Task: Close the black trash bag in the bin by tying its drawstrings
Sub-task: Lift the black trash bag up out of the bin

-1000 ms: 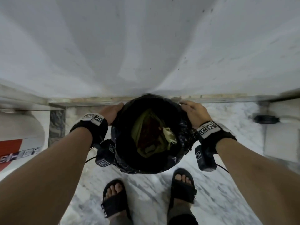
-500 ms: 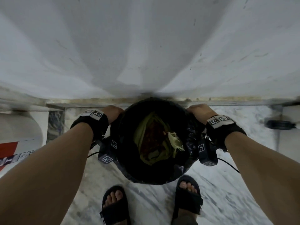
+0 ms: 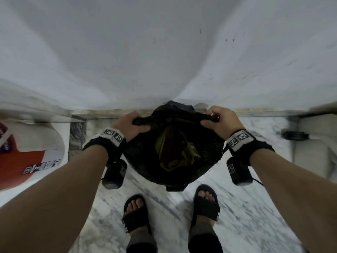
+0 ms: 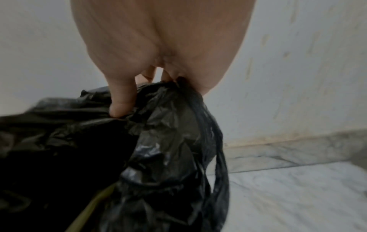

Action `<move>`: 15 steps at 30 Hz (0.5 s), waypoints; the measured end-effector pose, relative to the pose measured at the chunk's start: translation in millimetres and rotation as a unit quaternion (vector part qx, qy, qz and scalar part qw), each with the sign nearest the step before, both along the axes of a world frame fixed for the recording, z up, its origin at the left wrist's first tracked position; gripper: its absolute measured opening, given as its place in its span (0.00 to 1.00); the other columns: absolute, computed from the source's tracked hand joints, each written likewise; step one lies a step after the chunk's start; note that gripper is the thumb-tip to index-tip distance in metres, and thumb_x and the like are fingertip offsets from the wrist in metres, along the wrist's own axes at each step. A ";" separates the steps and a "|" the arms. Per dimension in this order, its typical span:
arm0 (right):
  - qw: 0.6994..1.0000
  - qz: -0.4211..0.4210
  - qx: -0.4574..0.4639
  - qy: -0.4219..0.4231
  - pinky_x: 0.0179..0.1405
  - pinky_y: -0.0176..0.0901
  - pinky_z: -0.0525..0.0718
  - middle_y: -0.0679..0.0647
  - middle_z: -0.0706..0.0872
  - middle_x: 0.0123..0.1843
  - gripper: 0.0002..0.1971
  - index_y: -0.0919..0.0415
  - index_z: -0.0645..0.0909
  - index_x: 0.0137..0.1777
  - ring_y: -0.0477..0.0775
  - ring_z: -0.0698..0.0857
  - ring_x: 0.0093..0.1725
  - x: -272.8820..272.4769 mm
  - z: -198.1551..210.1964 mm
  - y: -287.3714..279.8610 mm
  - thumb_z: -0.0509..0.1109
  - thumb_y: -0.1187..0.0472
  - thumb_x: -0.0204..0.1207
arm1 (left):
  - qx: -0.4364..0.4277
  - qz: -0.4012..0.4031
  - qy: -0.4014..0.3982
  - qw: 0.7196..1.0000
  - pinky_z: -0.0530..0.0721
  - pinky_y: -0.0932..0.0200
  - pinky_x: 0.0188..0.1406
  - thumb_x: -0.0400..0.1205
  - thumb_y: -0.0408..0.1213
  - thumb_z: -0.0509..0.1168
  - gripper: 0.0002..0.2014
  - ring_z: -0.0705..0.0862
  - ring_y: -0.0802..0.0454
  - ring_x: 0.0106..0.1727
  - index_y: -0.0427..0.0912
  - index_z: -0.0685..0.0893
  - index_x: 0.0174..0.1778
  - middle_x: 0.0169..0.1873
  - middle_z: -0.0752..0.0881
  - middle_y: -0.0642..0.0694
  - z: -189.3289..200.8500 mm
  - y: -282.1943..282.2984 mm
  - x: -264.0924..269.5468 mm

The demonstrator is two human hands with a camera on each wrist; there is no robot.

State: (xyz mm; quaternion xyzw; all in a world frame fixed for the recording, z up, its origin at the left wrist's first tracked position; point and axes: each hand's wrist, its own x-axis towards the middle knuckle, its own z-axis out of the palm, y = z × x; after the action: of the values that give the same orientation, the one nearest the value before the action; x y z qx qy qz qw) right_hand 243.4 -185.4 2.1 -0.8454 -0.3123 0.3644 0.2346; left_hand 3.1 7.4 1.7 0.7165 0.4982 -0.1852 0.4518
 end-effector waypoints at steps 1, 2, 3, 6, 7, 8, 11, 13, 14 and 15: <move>0.999 0.028 -0.025 -0.012 0.43 0.42 0.77 0.56 0.85 0.41 0.10 0.53 0.81 0.42 0.58 0.83 0.42 -3.3 3.7 -6.2 0.79 0.62 0.63 | 0.031 -0.046 0.025 0.998 0.77 0.54 0.44 0.72 0.46 0.72 0.12 0.83 0.45 0.44 0.48 0.83 0.49 0.41 0.86 0.46 6.3 -3.1 -7.1; 0.997 0.054 -0.049 -0.032 0.46 0.41 0.76 0.57 0.85 0.45 0.13 0.53 0.83 0.46 0.60 0.84 0.46 -6.1 7.4 -12.5 0.77 0.66 0.63 | 0.069 -0.070 0.031 0.995 0.78 0.54 0.45 0.72 0.42 0.72 0.11 0.84 0.42 0.47 0.46 0.85 0.50 0.42 0.87 0.44 11.1 -5.3 -13.6; 0.993 0.074 -0.076 -0.057 0.46 0.42 0.76 0.58 0.84 0.46 0.15 0.55 0.84 0.49 0.62 0.84 0.48 -8.6 11.1 -19.7 0.74 0.69 0.64 | 0.100 -0.076 0.035 0.991 0.79 0.54 0.45 0.72 0.39 0.71 0.09 0.85 0.39 0.49 0.45 0.86 0.48 0.41 0.87 0.42 18.0 -7.7 -19.9; 0.979 0.068 -0.152 -0.115 0.46 0.48 0.79 0.61 0.84 0.48 0.16 0.58 0.85 0.48 0.66 0.83 0.50 -12.0 22.4 -44.2 0.64 0.74 0.65 | 0.123 -0.087 0.058 0.987 0.76 0.57 0.39 0.72 0.39 0.72 0.05 0.86 0.40 0.45 0.49 0.88 0.43 0.34 0.83 0.45 32.0 -13.6 -42.3; 0.976 0.059 -0.172 -0.123 0.45 0.49 0.80 0.61 0.85 0.48 0.16 0.57 0.85 0.48 0.67 0.83 0.50 -11.8 25.9 -52.2 0.63 0.73 0.65 | 0.119 -0.098 0.085 0.984 0.77 0.58 0.39 0.72 0.41 0.71 0.05 0.86 0.41 0.45 0.50 0.88 0.43 0.35 0.84 0.45 35.2 -14.7 -50.6; 0.972 0.050 -0.192 -0.125 0.44 0.50 0.81 0.61 0.86 0.48 0.16 0.56 0.85 0.47 0.67 0.84 0.49 -11.2 29.2 -59.2 0.62 0.72 0.65 | 0.120 -0.115 0.112 0.980 0.78 0.58 0.39 0.72 0.43 0.71 0.05 0.86 0.42 0.45 0.51 0.88 0.42 0.36 0.86 0.45 37.6 -14.7 -59.3; 0.968 0.014 -0.228 -0.105 0.37 0.46 0.77 0.63 0.88 0.45 0.14 0.56 0.85 0.48 0.62 0.81 0.40 -5.7 37.5 -75.4 0.63 0.71 0.69 | 0.110 -0.147 0.187 0.965 0.81 0.56 0.39 0.75 0.44 0.66 0.09 0.87 0.40 0.44 0.45 0.89 0.42 0.40 0.89 0.41 48.0 -8.9 -76.8; 0.967 0.002 -0.240 -0.081 0.37 0.45 0.77 0.62 0.88 0.44 0.13 0.56 0.86 0.49 0.60 0.79 0.38 -1.5 41.6 -81.7 0.65 0.68 0.71 | 0.086 -0.114 0.190 0.971 0.77 0.57 0.35 0.76 0.40 0.64 0.10 0.84 0.40 0.40 0.39 0.87 0.40 0.37 0.86 0.38 53.3 -3.5 -86.0; 0.968 0.000 -0.240 -0.067 0.37 0.44 0.77 0.62 0.89 0.46 0.12 0.55 0.86 0.50 0.60 0.79 0.38 -0.2 44.1 -83.9 0.66 0.67 0.71 | 0.073 -0.093 0.185 0.976 0.75 0.56 0.34 0.76 0.38 0.64 0.08 0.83 0.40 0.39 0.38 0.86 0.40 0.36 0.85 0.38 55.9 -1.9 -90.2; 0.969 0.006 -0.241 -0.051 0.38 0.43 0.77 0.62 0.89 0.47 0.11 0.55 0.87 0.50 0.59 0.79 0.39 -0.3 47.7 -85.9 0.68 0.67 0.71 | 0.059 -0.078 0.187 0.978 0.76 0.56 0.34 0.76 0.36 0.65 0.05 0.83 0.40 0.39 0.40 0.84 0.39 0.36 0.85 0.39 59.3 -0.6 -94.1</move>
State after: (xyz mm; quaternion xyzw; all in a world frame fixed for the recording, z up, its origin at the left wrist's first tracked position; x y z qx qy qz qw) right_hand 243.1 -271.3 49.8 -0.8925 -0.2319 0.3867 0.0051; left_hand -91.0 6.8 61.0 0.7312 0.5265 -0.3205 0.2921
